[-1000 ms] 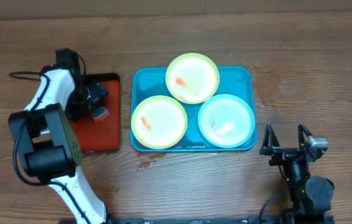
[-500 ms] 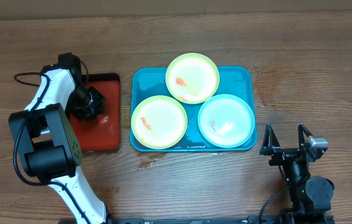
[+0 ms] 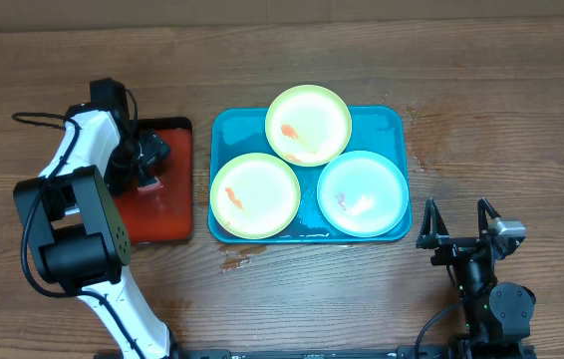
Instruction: Clean dirty plates on tray and stack at the side
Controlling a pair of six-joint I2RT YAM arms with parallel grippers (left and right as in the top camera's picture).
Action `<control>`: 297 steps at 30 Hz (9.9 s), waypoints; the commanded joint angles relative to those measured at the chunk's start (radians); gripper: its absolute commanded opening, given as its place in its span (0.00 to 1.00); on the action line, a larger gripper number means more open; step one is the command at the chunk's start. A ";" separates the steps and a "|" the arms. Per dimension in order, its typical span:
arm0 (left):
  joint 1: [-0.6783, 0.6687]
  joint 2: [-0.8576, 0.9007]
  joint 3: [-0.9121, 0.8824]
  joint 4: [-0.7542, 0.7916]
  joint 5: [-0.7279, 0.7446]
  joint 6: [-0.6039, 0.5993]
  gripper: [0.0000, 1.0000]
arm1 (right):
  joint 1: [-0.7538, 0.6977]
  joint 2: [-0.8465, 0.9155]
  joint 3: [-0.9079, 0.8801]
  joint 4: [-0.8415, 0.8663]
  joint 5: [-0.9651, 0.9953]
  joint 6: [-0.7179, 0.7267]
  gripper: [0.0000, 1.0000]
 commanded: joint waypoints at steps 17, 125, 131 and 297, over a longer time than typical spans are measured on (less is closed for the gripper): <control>0.000 0.013 0.019 0.058 -0.048 0.031 1.00 | -0.001 -0.007 -0.011 0.006 0.006 -0.003 1.00; 0.004 -0.029 0.483 -0.542 0.097 0.252 0.04 | -0.001 -0.007 -0.011 0.006 0.006 -0.003 1.00; -0.007 -0.086 0.528 -0.609 0.056 0.251 0.04 | -0.001 -0.007 -0.011 0.006 0.006 -0.003 1.00; -0.264 -0.252 0.238 -0.364 0.271 0.200 0.75 | 0.582 2.079 1.470 -0.626 -0.043 -0.031 0.40</control>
